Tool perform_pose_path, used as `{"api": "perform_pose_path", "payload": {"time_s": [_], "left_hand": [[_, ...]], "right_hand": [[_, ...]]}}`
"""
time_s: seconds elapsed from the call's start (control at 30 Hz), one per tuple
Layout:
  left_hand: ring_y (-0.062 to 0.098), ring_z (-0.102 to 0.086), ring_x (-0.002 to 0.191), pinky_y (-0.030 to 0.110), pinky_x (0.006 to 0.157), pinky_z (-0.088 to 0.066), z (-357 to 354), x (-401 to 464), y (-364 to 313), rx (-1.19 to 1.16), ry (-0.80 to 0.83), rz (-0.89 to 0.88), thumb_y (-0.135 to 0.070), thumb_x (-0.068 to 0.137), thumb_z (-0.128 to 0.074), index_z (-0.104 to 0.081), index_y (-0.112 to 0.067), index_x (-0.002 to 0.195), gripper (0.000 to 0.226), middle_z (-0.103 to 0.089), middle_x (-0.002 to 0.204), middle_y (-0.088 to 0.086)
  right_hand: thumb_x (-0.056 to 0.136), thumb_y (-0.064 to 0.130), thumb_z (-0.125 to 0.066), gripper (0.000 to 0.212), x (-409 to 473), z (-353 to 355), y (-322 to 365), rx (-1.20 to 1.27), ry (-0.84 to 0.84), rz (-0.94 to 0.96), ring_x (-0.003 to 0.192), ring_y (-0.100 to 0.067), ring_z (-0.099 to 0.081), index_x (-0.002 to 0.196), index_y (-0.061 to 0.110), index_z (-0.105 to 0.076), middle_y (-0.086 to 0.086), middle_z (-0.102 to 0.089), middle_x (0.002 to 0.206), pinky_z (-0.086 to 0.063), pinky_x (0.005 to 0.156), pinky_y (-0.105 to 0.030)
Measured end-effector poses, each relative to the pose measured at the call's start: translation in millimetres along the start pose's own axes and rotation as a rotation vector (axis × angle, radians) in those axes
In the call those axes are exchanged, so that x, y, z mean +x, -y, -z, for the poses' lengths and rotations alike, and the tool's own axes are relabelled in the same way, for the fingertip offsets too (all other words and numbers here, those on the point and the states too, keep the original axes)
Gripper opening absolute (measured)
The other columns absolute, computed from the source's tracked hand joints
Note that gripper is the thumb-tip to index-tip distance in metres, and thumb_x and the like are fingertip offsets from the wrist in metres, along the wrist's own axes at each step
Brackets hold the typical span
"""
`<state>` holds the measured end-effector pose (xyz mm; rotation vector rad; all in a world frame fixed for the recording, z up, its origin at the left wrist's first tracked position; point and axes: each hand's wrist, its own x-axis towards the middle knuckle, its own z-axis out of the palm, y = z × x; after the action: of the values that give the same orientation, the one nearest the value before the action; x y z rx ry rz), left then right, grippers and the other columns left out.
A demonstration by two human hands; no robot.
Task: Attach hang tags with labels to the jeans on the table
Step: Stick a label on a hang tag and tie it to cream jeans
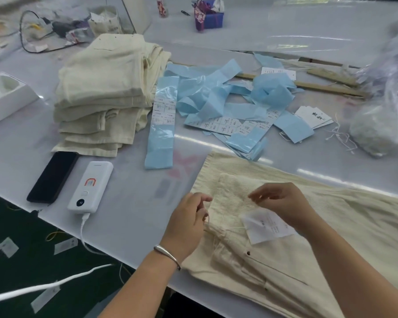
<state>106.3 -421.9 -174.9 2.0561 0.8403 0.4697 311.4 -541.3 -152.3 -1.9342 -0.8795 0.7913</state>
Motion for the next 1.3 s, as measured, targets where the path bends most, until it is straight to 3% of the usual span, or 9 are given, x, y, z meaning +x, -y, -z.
{"api": "perform_pose_path", "payload": {"time_s": [0.17,0.33,0.47,0.63,0.77,0.83,0.97,1.13,1.3], "left_hand": [[0.010,-0.070,0.089,0.026,0.081,-0.055,-11.2,5.2,-7.5,-0.277,0.065,0.077,0.007,0.093,-0.051,-0.064,-0.020,0.093,0.030,-0.062,0.098,0.007],[0.018,-0.071,0.068,0.024,0.062,-0.055,-24.0,11.6,-12.1,-0.552,0.166,0.236,0.010,0.089,-0.055,-0.063,-0.007,0.093,0.019,-0.061,0.073,0.006],[0.024,-0.072,0.072,0.024,0.063,-0.053,-26.0,14.8,-10.1,-0.540,0.209,0.275,0.010,0.080,-0.068,-0.064,-0.007,0.086,0.018,-0.063,0.073,0.006],[0.017,-0.070,0.069,0.021,0.063,-0.053,-26.0,15.0,-6.4,-0.544,0.235,0.326,0.006,0.071,-0.080,-0.066,-0.005,0.086,0.022,-0.072,0.078,0.009],[0.023,-0.072,0.070,0.025,0.062,-0.056,-24.2,16.7,-5.3,-0.644,0.196,0.377,0.015,0.073,-0.073,-0.067,-0.005,0.085,0.024,-0.069,0.073,0.012],[0.025,-0.072,0.066,0.024,0.057,-0.054,-21.1,18.4,-3.7,-0.658,0.183,0.379,0.014,0.076,-0.071,-0.069,-0.005,0.080,0.020,-0.070,0.070,0.013],[0.025,-0.072,0.063,0.025,0.055,-0.054,-16.5,23.8,1.4,-0.612,0.138,0.370,0.010,0.079,-0.070,-0.070,-0.006,0.074,0.017,-0.070,0.066,0.013],[0.016,-0.066,0.055,0.024,0.056,-0.054,-14.2,26.4,6.9,-0.491,0.193,0.317,0.004,0.087,-0.065,-0.064,-0.010,0.073,0.019,-0.066,0.062,0.003],[0.011,-0.061,0.052,0.022,0.053,-0.050,-18.6,22.8,5.8,-0.368,0.262,0.255,-0.003,0.087,-0.067,-0.061,-0.012,0.071,0.019,-0.064,0.058,-0.004]], "right_hand": [[0.064,0.014,-0.085,0.033,-28.6,6.0,-10.5,-0.325,0.232,0.123,0.109,0.001,-0.052,0.091,0.029,-0.073,0.016,-0.062,0.109,-0.039,0.096,-0.022],[0.073,0.041,-0.071,0.050,-38.1,-9.5,-17.0,-0.736,0.362,0.259,0.131,-0.004,-0.035,0.122,0.038,-0.058,0.018,-0.042,0.141,-0.027,0.105,-0.027],[0.085,0.036,-0.059,0.048,-47.0,-13.7,-23.5,-0.825,0.371,0.247,0.140,-0.007,-0.026,0.131,0.042,-0.047,0.018,-0.029,0.152,-0.019,0.110,-0.028],[0.088,0.008,-0.050,0.032,-38.5,-14.2,-13.5,-0.785,0.158,0.305,0.102,-0.018,-0.060,0.104,0.027,-0.070,0.011,-0.069,0.106,-0.035,0.089,-0.026],[0.079,0.009,-0.057,0.013,-25.4,-15.2,-0.2,-0.654,-0.078,0.223,0.062,-0.023,-0.051,0.084,0.019,-0.064,0.011,-0.048,0.054,-0.027,0.067,-0.023],[0.078,0.016,-0.058,0.026,-15.5,-21.6,7.7,-0.630,-0.061,0.138,0.065,-0.016,-0.048,0.103,0.024,-0.061,0.014,-0.050,0.064,-0.026,0.068,-0.019],[0.081,0.026,-0.061,0.050,-3.2,-33.9,1.9,-0.924,-0.036,0.085,0.114,-0.015,-0.042,0.129,0.028,-0.046,0.009,-0.046,0.119,-0.019,0.107,-0.033],[0.082,0.026,-0.065,0.010,-15.1,-43.7,-9.8,-0.688,0.038,0.110,0.092,-0.012,-0.054,0.092,0.028,-0.064,0.013,-0.058,0.093,-0.039,0.088,-0.032],[0.085,0.018,-0.067,0.004,-21.4,-55.1,-18.8,-0.662,-0.048,0.112,0.088,-0.017,-0.053,0.086,0.021,-0.070,0.008,-0.061,0.088,-0.030,0.079,-0.028]]}}
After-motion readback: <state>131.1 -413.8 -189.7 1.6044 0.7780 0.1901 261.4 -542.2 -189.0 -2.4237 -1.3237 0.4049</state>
